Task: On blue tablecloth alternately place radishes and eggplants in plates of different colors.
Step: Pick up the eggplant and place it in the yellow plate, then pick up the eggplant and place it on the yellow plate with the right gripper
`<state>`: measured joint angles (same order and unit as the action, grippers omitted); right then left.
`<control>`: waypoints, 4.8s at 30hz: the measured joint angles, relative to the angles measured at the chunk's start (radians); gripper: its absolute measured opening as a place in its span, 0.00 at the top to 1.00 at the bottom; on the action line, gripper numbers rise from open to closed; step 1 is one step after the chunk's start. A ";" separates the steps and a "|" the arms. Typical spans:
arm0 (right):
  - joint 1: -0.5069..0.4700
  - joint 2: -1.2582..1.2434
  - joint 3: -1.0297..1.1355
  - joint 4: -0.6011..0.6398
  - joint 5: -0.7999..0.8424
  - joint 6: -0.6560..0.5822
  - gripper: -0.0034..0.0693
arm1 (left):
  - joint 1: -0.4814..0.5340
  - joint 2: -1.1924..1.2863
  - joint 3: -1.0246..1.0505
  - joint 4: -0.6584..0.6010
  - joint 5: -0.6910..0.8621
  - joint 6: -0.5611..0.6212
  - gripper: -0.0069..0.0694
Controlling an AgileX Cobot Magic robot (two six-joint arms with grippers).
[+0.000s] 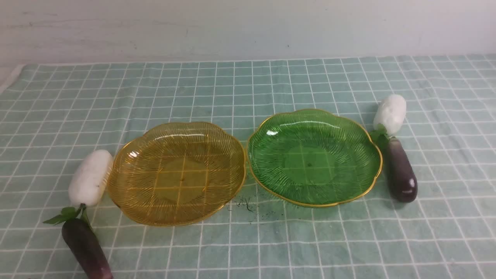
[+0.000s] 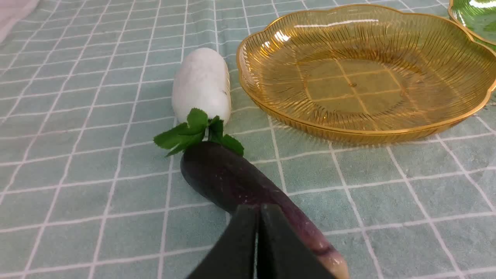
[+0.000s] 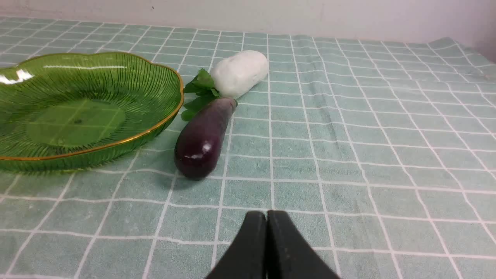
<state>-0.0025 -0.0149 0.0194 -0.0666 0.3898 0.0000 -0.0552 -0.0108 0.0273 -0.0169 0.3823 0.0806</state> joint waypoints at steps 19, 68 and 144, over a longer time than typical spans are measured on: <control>0.000 0.000 0.000 0.000 0.000 0.000 0.97 | 0.000 0.000 0.000 0.000 -0.011 -0.002 0.92; 0.023 0.549 -0.625 0.357 0.287 -0.015 0.97 | 0.002 1.335 -0.748 -0.097 0.461 -0.179 0.86; 0.363 1.795 -1.421 0.880 0.432 -0.435 0.45 | -0.076 1.686 -1.295 -0.144 0.470 -0.043 0.54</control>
<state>0.3607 1.7805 -1.4015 0.8135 0.8216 -0.4349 -0.1310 1.6752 -1.2673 -0.1604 0.8518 0.0376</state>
